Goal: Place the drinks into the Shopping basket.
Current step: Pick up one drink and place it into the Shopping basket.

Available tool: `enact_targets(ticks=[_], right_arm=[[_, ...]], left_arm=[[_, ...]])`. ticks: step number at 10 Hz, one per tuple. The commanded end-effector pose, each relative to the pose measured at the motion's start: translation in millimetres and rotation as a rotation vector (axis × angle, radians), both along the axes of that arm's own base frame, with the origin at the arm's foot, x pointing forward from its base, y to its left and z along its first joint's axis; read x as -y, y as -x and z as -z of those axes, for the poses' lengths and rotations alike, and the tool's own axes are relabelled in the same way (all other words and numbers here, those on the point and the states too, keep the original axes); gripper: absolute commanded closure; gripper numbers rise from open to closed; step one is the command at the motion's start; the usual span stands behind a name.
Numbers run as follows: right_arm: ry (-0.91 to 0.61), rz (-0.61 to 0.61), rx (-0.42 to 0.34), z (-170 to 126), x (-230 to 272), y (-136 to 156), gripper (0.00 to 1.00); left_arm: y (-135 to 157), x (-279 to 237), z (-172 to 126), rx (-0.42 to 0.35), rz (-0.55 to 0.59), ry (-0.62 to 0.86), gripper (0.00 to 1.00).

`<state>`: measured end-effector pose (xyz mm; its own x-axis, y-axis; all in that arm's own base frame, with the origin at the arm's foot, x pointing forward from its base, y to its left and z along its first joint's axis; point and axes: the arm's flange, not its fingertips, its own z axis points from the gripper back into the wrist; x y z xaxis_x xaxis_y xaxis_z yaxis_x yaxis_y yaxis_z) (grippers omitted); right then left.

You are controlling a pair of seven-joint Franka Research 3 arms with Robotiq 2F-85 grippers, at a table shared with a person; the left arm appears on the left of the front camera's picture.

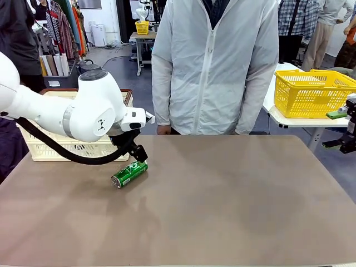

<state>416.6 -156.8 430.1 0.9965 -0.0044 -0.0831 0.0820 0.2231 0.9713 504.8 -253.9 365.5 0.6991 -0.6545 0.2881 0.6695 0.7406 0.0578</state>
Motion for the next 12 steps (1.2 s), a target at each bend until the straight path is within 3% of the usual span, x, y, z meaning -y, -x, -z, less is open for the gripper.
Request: enact_targets(ticks=[1,3,4,7,8,9,12], right_arm=[[0.023,-0.004,-0.02,-4,1,0,0.0],[0.023,-0.004,-0.02,-4,1,0,0.0],[0.023,-0.004,-0.02,-4,1,0,0.0],[0.023,-0.004,-0.02,-4,1,0,0.0],[0.023,-0.004,-0.02,-4,1,0,0.0],[0.023,-0.004,-0.02,-4,1,0,0.0],[0.023,-0.004,-0.02,-4,1,0,0.0]], left_arm=[[-6,7,14,0.017,-0.036,-0.039,0.0],[-11,10,37,0.003,-0.065,-0.058,0.0],[-13,12,48,-0.04,-0.042,-0.056,0.0],[-16,15,57,-0.059,-0.038,-0.073,0.0],[-17,15,57,-0.057,-0.048,-0.092,0.56],[-16,16,57,-0.061,-0.047,-0.096,1.0],[-17,16,57,-0.061,-0.068,-0.114,1.0]])
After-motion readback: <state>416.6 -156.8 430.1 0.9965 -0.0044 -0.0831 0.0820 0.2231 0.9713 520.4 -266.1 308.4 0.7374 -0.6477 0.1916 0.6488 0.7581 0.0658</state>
